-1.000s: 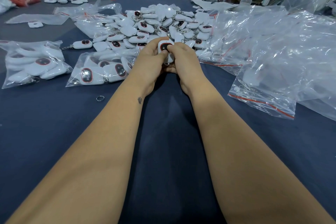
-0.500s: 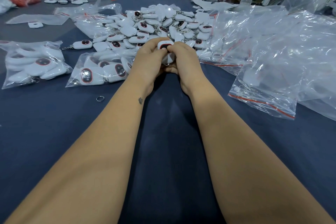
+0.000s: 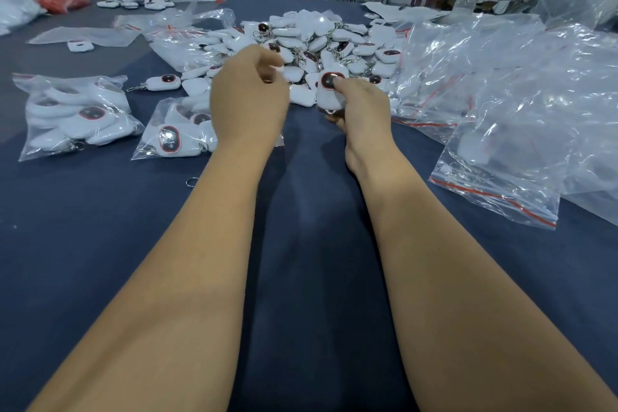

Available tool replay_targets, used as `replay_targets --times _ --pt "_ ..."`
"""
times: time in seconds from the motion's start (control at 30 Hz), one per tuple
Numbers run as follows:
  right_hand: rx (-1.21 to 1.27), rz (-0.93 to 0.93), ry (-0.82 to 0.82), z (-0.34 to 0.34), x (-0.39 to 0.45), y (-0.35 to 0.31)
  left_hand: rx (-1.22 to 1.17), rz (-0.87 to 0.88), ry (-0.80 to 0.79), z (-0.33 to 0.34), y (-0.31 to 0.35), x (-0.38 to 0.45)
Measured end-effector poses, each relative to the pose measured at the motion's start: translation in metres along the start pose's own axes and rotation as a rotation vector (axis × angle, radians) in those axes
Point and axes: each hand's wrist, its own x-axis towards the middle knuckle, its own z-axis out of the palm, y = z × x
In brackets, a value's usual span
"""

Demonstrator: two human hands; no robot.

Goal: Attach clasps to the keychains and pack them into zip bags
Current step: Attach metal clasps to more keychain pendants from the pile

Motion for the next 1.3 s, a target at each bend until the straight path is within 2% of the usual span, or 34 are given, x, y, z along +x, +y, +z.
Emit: replay_targets --times 0.07,0.13,0.23,0.33,0.47,0.57,0.63,0.77,0.83,0.93,1.0,1.1,1.2,1.3 --pt "-0.063 -0.039 -0.026 0.001 -0.001 0.005 0.331 0.005 0.031 -0.007 -0.007 0.003" --pt "-0.062 -0.051 -0.078 0.002 -0.004 0.006 0.575 -0.045 -0.077 -0.007 -0.011 0.003" --pt "0.061 0.018 -0.132 0.007 -0.007 0.002 0.736 -0.06 -0.119 -0.002 -0.012 0.001" --pt "0.192 0.06 -0.204 0.017 -0.015 -0.002 0.666 -0.024 -0.028 -0.003 -0.013 0.003" --pt "0.248 0.096 -0.232 0.028 -0.025 0.0 0.172 -0.058 0.056 -0.007 -0.008 0.002" --pt "0.253 0.107 -0.194 0.03 -0.028 0.0 0.001 -0.058 0.102 -0.007 -0.004 0.0" --pt "0.193 0.088 -0.159 0.028 -0.026 0.002 -0.04 -0.022 0.093 -0.006 -0.001 -0.003" --pt "-0.079 -0.02 -0.14 0.023 -0.026 0.002 -0.078 0.016 0.032 0.0 0.003 -0.006" --pt "-0.155 -0.051 -0.182 0.024 -0.028 -0.002 -0.082 0.024 0.023 0.001 0.002 -0.005" --pt "-0.135 0.001 -0.288 0.022 -0.025 -0.004 -0.191 0.017 0.007 0.002 0.001 -0.001" --pt "-0.265 -0.042 -0.311 0.021 -0.022 -0.001 -0.282 -0.003 0.02 0.0 0.001 0.0" --pt "-0.396 -0.107 -0.247 0.018 -0.019 0.004 -0.15 -0.054 0.042 -0.006 -0.006 0.004" --pt "-0.288 -0.155 -0.242 0.014 -0.02 0.004 0.245 -0.102 -0.062 -0.009 -0.018 0.006" --pt "-0.241 -0.223 -0.206 0.01 -0.016 0.003 0.394 -0.017 -0.055 -0.01 -0.013 0.003"
